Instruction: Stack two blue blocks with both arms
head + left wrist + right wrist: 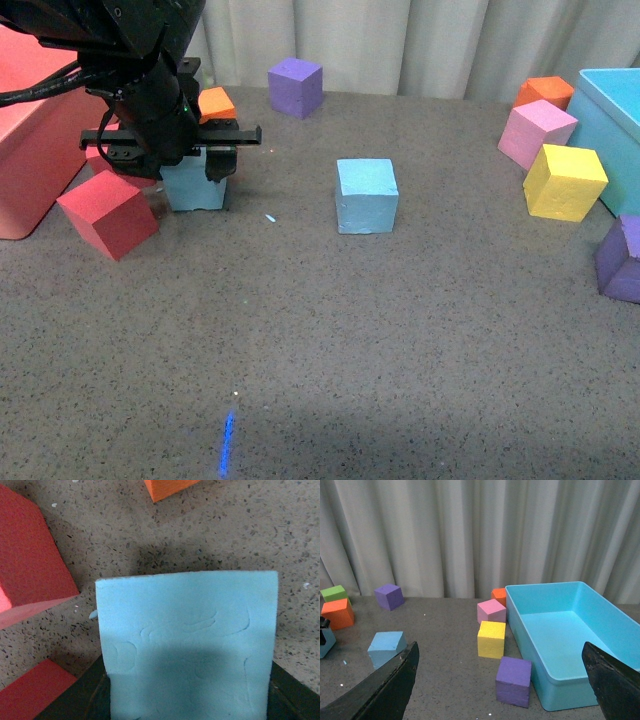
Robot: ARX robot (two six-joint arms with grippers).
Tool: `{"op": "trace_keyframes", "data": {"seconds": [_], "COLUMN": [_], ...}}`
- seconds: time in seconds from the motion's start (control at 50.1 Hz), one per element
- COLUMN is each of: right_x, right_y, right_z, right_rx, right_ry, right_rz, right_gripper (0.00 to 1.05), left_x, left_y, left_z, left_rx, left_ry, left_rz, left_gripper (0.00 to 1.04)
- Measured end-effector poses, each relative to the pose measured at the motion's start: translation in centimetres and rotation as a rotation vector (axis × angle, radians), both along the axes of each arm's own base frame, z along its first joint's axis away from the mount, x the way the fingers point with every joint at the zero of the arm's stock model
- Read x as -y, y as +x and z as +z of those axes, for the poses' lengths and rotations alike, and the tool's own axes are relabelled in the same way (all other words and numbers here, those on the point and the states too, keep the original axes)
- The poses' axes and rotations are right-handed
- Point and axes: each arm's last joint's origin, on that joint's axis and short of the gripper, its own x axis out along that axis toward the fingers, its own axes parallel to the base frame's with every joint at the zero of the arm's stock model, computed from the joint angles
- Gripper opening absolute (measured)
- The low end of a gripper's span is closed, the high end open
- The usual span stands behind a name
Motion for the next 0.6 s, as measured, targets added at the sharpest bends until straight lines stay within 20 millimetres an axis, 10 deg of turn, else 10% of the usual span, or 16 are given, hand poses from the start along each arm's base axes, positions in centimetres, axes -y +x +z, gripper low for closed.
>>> {"op": "trace_keyframes", "data": {"seconds": [0.28,0.599], "right_x": [0.0,0.0], "right_y": [0.0,0.0], "right_z": [0.0,0.0], "right_rx": [0.000,0.000], "right_ry": [0.000,0.000], "right_rz": [0.000,0.000], "right_gripper": [0.95,0.95], "left_x": [2.9,11.3], "left_y": [-1.9,-5.6], "left_z": [3.9,8.6], "left_rx": [0.057,0.139], "left_ry": [-0.055,-0.096], "left_rz": [-0.003,-0.121], "left_gripper": [0.47,0.47]}}
